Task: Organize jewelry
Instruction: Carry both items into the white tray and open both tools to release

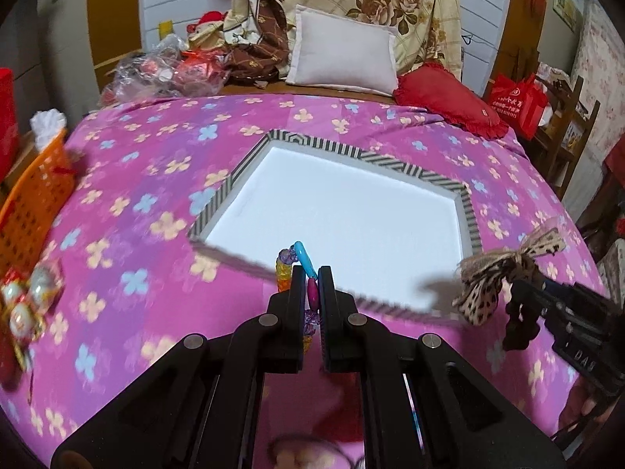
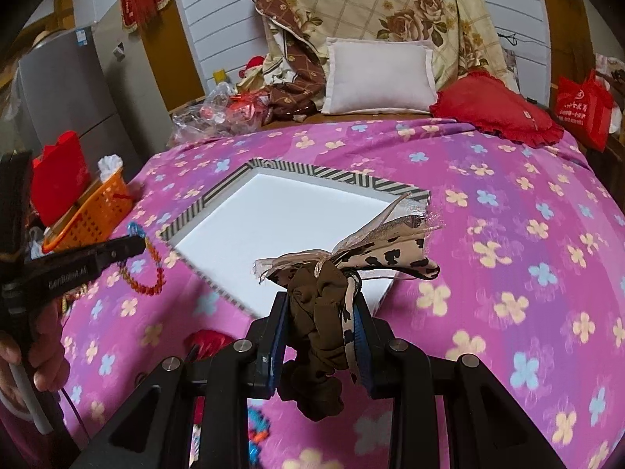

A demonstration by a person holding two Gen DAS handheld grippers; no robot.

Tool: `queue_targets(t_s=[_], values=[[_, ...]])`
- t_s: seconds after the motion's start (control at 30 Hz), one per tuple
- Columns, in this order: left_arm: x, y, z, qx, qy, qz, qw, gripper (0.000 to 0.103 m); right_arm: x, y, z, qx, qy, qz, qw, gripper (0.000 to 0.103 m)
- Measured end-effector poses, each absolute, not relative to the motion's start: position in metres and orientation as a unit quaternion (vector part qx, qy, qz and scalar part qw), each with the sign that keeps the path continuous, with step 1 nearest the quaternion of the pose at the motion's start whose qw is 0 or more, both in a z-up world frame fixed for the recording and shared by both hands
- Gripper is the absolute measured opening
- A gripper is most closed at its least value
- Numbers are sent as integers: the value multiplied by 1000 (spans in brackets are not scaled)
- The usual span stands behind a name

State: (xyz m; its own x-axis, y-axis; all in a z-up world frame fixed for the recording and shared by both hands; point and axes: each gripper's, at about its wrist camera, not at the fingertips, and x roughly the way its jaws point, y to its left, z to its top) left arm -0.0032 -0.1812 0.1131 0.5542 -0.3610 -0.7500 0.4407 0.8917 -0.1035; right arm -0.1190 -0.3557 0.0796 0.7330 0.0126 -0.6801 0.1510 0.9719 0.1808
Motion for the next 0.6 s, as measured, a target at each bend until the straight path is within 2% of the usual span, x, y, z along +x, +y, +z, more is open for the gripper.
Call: queue_targets(t_s=[0.37,0.6], values=[[77,-203,82,33,449,-203,870,5,-66,-370,54,122,386,-34,914,29],[94,-200,46,48,487,-169,855,5,-53,-366,28,108,417,-27,902,29]])
